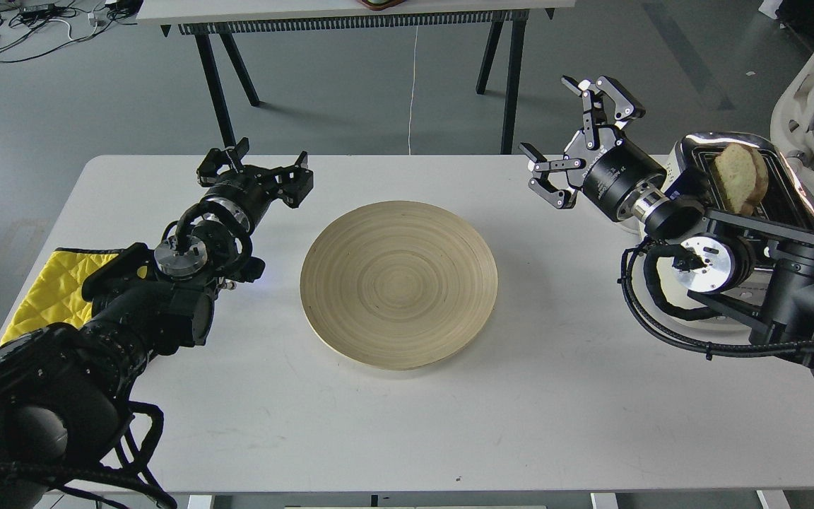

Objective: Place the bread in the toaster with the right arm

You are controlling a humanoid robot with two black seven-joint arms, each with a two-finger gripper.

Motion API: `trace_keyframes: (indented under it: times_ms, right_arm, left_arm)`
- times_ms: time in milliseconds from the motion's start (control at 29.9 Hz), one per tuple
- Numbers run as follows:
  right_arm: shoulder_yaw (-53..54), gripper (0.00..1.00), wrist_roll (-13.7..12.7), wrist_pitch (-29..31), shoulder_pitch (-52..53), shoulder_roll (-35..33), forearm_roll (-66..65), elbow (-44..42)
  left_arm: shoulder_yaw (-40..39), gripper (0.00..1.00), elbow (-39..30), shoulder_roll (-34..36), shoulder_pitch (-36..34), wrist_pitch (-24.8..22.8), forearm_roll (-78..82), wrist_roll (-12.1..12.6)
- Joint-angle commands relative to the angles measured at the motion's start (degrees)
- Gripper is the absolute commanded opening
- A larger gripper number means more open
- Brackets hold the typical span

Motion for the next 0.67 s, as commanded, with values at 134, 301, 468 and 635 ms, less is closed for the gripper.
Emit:
trace_keyframes:
  times_ms: [134,301,468,635]
  right_arm:
    - [0.1,1.0,-0.7,6.6,-5.0,5.0,-0.3,-9.1]
    - [0.3,1.0,0.0,6.6,-5.4,5.8,-0.3,-9.2]
    - [0.7,1.0,0.0,6.6,-5.3,5.9,-0.3,-9.2]
    - [3.5,1.0,0.0,6.6,-5.1,5.2,0.1,-9.2]
  left_arm:
    - [0.0,1.0,0.0,0.0,0.0,0.0,0.0,0.0]
    - [0.0,1.0,0.0,0.0,0.1,0.0,0.0,0.0]
    - [0.0,1.0,0.0,0.0,0.1,0.0,0.0,0.0]
    - [0.0,1.0,0.0,0.0,0.0,0.0,0.0,0.0]
